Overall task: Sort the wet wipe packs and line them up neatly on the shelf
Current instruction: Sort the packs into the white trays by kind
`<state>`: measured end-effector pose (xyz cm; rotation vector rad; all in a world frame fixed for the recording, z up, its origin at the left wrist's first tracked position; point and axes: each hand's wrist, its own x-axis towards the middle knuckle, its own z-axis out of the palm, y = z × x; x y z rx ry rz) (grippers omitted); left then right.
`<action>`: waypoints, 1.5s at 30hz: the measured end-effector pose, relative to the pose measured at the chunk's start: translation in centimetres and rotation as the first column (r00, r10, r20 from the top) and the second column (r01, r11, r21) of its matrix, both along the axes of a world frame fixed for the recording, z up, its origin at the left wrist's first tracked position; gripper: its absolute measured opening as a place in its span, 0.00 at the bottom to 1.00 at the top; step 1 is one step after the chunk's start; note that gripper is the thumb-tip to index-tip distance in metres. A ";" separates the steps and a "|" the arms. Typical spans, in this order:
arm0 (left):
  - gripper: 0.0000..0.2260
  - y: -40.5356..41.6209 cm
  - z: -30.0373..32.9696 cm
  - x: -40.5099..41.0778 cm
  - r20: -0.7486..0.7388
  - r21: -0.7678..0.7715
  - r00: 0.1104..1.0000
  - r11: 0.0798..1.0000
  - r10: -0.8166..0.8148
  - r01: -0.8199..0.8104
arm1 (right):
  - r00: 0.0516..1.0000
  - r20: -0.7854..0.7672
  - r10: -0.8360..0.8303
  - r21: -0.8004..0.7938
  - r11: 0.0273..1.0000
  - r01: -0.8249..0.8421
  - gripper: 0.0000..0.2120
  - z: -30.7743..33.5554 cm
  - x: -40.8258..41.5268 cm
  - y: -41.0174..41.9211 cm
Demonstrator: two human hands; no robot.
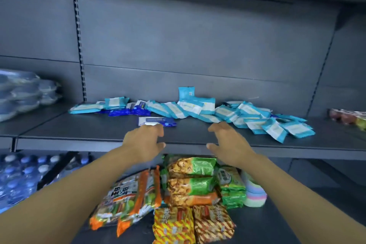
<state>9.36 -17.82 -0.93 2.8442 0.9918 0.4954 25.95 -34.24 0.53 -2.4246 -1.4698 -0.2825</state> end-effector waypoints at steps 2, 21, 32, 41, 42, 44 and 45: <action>0.14 1.0 0.3 0.1 -0.004 -0.012 0.999 0.999 0.052 -0.052 | 0.998 0.009 0.057 0.014 0.998 -0.058 0.21 0.5 1.3 2.0; 0.18 20.6 0.1 -0.5 -0.086 0.076 0.971 0.973 0.225 -0.219 | 0.961 -0.187 0.205 -0.184 0.953 -0.239 0.25 -0.5 2.7 23.4; 0.13 26.7 -0.3 2.8 -0.345 0.575 0.912 0.818 0.222 0.019 | 0.912 -0.409 0.002 -0.207 0.974 -0.095 0.22 -1.0 5.2 25.7; 0.12 26.4 0.1 3.7 -0.447 0.587 0.877 0.798 0.176 0.139 | 0.906 -0.422 0.042 -0.043 0.997 -0.066 0.07 -0.3 4.2 27.1; 0.12 26.5 0.3 3.6 -0.443 0.576 0.879 0.808 0.179 0.126 | 0.903 -0.428 0.039 -0.053 0.996 -0.069 0.09 -0.4 4.1 27.1; 0.12 26.2 0.5 3.1 -0.422 0.542 0.891 0.834 0.168 0.100 | 0.899 -0.436 0.034 -0.091 0.992 -0.081 0.08 -0.5 4.0 27.2; 0.12 25.9 0.6 2.7 -0.408 0.520 0.900 0.849 0.153 0.091 | 0.895 -0.446 0.025 -0.121 0.989 -0.088 0.06 -0.5 4.0 27.1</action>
